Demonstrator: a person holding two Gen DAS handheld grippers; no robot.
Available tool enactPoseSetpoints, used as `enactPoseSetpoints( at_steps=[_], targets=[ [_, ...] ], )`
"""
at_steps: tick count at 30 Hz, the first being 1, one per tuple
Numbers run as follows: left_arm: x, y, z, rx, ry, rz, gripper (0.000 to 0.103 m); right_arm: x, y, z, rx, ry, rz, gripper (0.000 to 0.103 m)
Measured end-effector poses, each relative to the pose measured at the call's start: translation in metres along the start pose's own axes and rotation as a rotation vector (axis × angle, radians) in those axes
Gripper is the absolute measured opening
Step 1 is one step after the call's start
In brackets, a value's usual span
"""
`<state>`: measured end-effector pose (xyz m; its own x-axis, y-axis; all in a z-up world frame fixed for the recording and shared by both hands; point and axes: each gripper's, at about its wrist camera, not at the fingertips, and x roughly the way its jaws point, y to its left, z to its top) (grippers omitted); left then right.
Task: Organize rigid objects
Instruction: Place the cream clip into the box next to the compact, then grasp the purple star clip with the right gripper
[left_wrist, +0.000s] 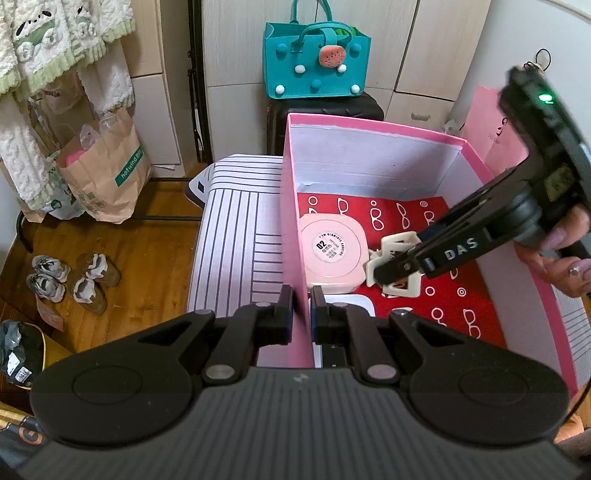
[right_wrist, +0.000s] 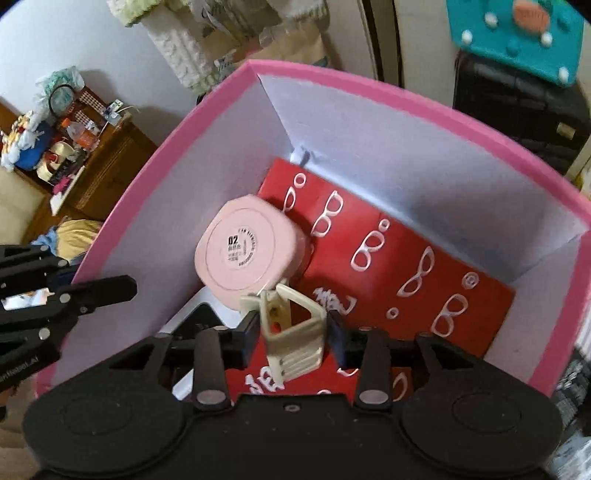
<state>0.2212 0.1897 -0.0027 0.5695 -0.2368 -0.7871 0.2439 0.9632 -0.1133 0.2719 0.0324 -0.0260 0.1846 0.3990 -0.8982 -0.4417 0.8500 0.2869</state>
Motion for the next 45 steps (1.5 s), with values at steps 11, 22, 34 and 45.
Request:
enactPoseSetpoints(
  at_steps=[11,22,34,45],
  targets=[
    [0.000,0.003,0.001,-0.021,-0.002,-0.001,0.008,-0.104,-0.004,-0.069,-0.137,-0.400,-0.065,0.070],
    [0.000,0.004,-0.001,-0.045,-0.008,0.006,0.008,-0.128,-0.051,-0.166,-0.045,-0.523,-0.144,0.073],
    [-0.001,0.002,-0.001,-0.048,-0.001,0.017,0.008,-0.078,-0.055,-0.238,0.025,-0.461,-0.136,0.072],
    [-0.001,0.003,-0.001,-0.042,0.003,0.026,0.008,-0.054,-0.040,-0.245,-0.016,-0.470,-0.251,0.060]
  ],
)
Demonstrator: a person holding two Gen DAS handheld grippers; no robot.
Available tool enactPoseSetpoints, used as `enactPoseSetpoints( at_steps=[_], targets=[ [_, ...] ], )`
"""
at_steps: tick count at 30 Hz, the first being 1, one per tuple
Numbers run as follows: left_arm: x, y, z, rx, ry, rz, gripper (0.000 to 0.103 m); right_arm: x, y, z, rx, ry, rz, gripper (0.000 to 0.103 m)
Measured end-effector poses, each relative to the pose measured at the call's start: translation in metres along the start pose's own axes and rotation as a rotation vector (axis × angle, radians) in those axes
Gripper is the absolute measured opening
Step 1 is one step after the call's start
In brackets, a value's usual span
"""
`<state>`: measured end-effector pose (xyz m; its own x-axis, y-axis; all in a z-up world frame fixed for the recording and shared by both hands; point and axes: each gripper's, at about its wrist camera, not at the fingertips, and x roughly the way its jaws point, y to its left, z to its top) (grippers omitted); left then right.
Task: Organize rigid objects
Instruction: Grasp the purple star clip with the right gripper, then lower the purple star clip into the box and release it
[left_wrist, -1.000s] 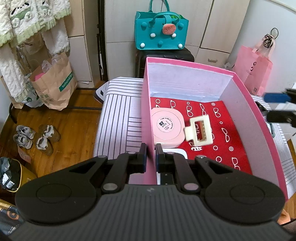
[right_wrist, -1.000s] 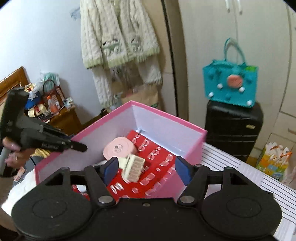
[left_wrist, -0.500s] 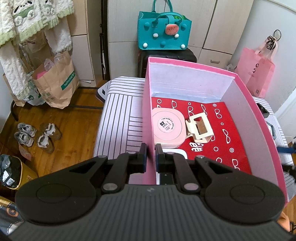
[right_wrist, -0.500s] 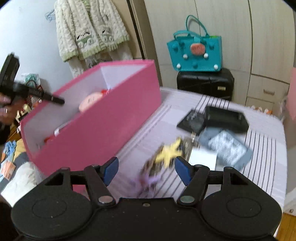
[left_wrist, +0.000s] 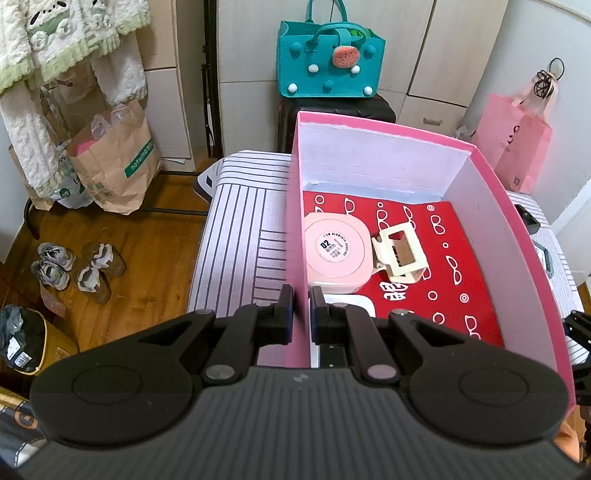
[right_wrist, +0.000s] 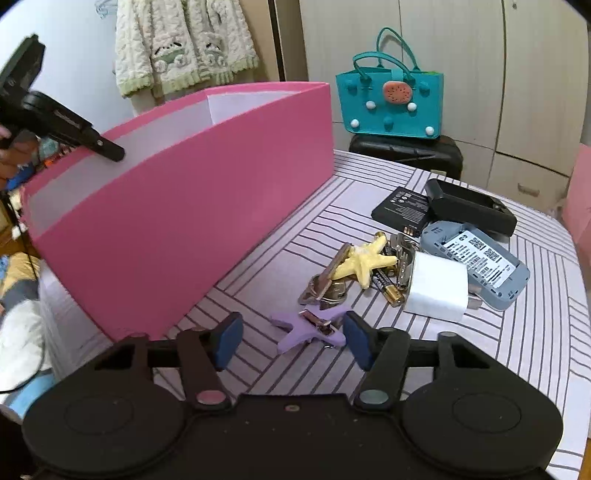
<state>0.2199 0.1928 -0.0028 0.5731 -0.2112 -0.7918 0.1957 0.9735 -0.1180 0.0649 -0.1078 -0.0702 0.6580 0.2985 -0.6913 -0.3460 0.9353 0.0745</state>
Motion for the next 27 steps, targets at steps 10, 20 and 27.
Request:
enactPoseSetpoints(
  at_steps=[10,20,27],
  targets=[
    [-0.001,-0.001,-0.001,-0.004,0.001,-0.003,0.008,-0.001,0.003,0.002,-0.027,0.016,-0.061,0.041],
    [-0.001,-0.001,-0.002,-0.006,0.005,-0.010,0.008,-0.011,-0.007,0.005,0.037,0.008,-0.078,0.041],
    [-0.002,-0.005,0.000,-0.001,0.025,0.001,0.008,-0.031,-0.010,0.017,0.050,-0.024,-0.032,0.041]
  ],
)
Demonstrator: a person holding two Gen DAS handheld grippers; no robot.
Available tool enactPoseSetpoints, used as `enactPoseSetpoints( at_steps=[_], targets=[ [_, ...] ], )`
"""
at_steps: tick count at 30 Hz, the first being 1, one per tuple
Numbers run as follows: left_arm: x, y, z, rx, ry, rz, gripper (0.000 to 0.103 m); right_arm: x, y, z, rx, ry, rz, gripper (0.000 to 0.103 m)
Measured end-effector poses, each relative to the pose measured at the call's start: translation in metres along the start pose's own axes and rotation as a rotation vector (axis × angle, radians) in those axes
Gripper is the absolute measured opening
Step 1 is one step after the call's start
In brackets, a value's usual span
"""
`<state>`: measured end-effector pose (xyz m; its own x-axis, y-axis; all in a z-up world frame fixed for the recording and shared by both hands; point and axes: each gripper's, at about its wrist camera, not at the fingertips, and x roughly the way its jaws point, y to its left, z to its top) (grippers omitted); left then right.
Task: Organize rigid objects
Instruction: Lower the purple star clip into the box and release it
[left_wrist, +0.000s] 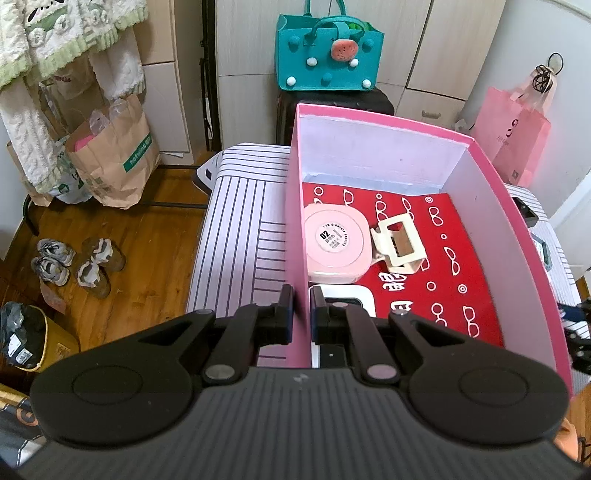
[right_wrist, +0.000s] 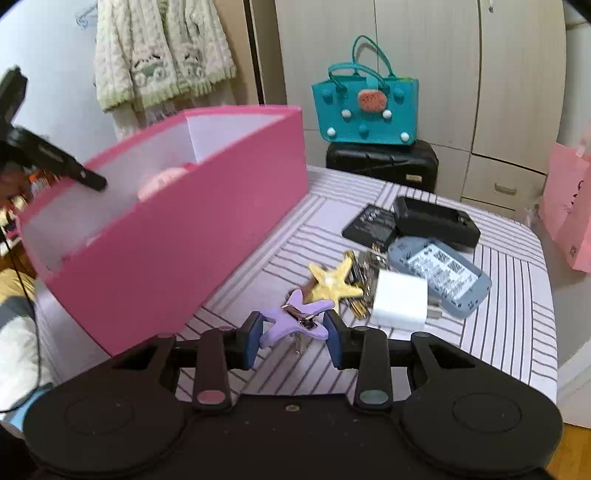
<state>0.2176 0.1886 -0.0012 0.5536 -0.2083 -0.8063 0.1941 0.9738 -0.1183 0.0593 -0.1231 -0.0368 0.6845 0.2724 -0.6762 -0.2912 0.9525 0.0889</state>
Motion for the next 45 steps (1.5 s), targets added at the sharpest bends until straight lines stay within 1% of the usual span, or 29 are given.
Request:
enactPoseSetpoints(
  at_steps=[3,7,10,13,16,19,25,28,31,38,41,45],
  targets=[
    [-0.003,-0.001,-0.003,0.000,-0.007,0.008,0.008,-0.010,0.000,0.013,0.011,-0.026,0.050,0.041],
    [-0.008,0.000,-0.007,0.007,-0.015,0.010,0.006,-0.025,0.007,0.040,0.009,-0.081,0.142,0.041],
    [-0.009,-0.002,-0.010,0.022,-0.019,0.020,0.006,-0.031,0.017,0.060,-0.016,-0.121,0.209,0.041],
    [-0.010,-0.005,-0.012,0.042,-0.018,0.028,0.006,-0.028,0.033,0.082,-0.069,-0.126,0.270,0.041],
    [-0.010,-0.004,-0.011,0.045,-0.009,0.028,0.005,-0.014,0.055,0.101,-0.176,-0.081,0.263,0.041],
    [-0.011,-0.006,-0.012,0.064,-0.004,0.037,0.005,0.010,0.074,0.117,-0.268,0.000,0.263,0.041],
    [-0.012,-0.007,-0.014,0.085,0.013,0.041,0.005,0.065,0.105,0.131,-0.351,0.186,0.298,0.041],
    [-0.013,-0.006,-0.015,0.082,0.014,0.034,0.005,0.083,0.116,0.129,-0.402,0.243,0.296,0.041],
    [-0.012,-0.005,-0.015,0.073,0.012,0.027,0.006,0.098,0.122,0.130,-0.410,0.285,0.301,0.041],
    [-0.012,-0.004,-0.015,0.073,0.008,0.022,0.006,0.117,0.125,0.135,-0.387,0.321,0.317,0.042],
    [-0.011,-0.003,-0.015,0.071,0.007,0.019,0.006,0.114,0.117,0.140,-0.325,0.286,0.329,0.042],
    [-0.012,-0.003,-0.016,0.070,0.007,0.017,0.006,0.094,0.098,0.145,-0.243,0.214,0.338,0.042]
  ],
)
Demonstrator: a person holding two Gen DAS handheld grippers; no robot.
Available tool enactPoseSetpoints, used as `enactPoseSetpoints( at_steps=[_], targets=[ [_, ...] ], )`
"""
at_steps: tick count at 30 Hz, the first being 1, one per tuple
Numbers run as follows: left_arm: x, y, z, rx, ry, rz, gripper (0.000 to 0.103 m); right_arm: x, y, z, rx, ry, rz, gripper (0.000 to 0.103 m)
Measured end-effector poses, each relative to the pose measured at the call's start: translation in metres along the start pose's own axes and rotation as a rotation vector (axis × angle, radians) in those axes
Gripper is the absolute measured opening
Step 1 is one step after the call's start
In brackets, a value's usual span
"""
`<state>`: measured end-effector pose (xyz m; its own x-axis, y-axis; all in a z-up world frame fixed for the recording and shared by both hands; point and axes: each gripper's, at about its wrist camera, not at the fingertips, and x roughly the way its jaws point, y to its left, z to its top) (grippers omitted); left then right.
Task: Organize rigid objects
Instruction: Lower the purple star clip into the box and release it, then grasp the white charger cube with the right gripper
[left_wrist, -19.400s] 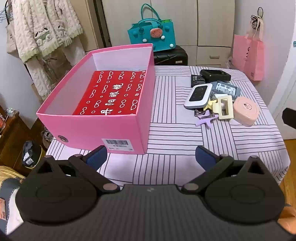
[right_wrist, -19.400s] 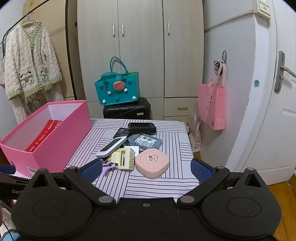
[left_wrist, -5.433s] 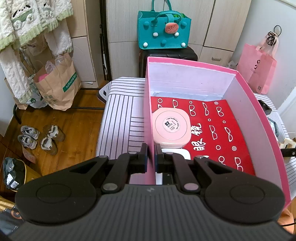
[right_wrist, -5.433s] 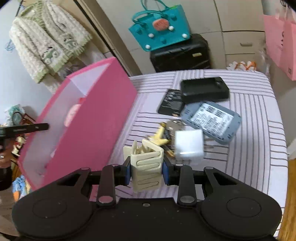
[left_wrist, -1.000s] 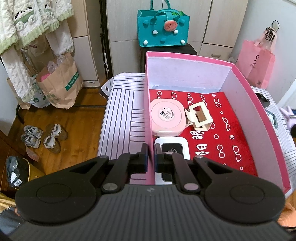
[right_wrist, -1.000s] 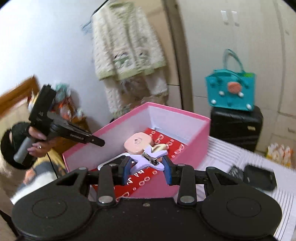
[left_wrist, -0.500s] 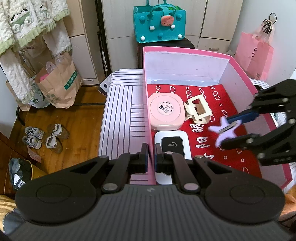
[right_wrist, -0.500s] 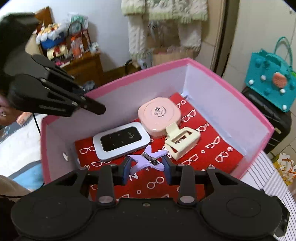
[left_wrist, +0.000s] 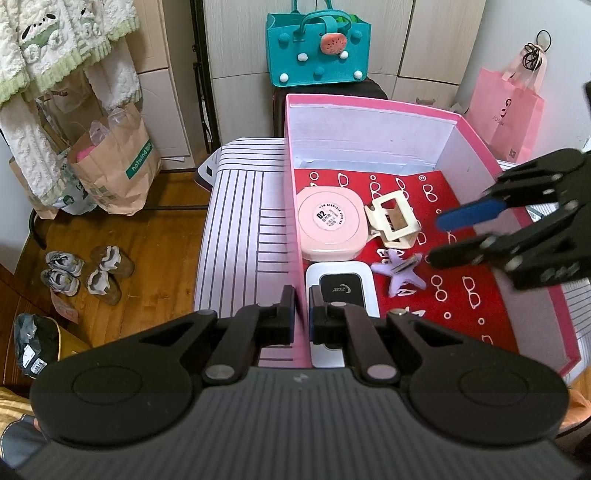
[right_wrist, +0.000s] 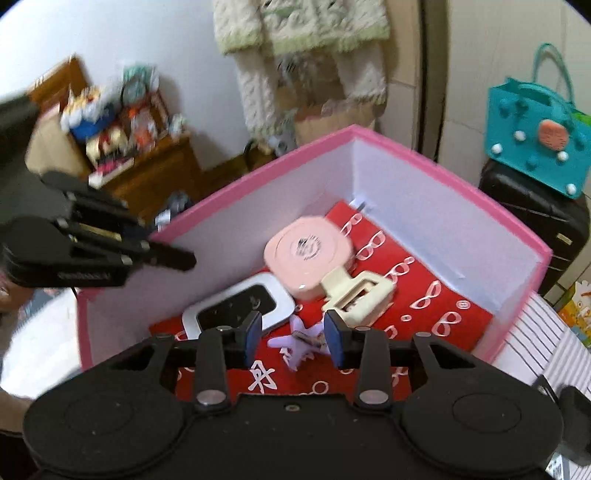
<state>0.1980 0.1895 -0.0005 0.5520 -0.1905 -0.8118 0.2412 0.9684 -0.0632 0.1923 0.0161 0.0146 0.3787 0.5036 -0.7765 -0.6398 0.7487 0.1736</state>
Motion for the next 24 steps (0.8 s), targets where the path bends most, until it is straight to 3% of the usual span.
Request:
enactPoseSetpoints(
  at_steps=[4,10,17,24],
  targets=[
    [0.000,0.000,0.000,-0.003,0.002,-0.001,0.006,-0.036,-0.013,-0.014,0.066,-0.085,-0.025,0.042],
    [0.000,-0.001,0.001,-0.007,0.000,0.002,0.006,-0.093,-0.041,-0.051,0.161,-0.180,-0.141,0.043],
    [0.001,0.001,0.000,-0.028,0.002,0.003,0.006,-0.127,-0.087,-0.111,0.321,-0.203,-0.290,0.046],
    [0.001,0.001,0.000,-0.040,0.004,0.009,0.006,-0.114,-0.109,-0.166,0.406,-0.167,-0.367,0.047]
  ],
)
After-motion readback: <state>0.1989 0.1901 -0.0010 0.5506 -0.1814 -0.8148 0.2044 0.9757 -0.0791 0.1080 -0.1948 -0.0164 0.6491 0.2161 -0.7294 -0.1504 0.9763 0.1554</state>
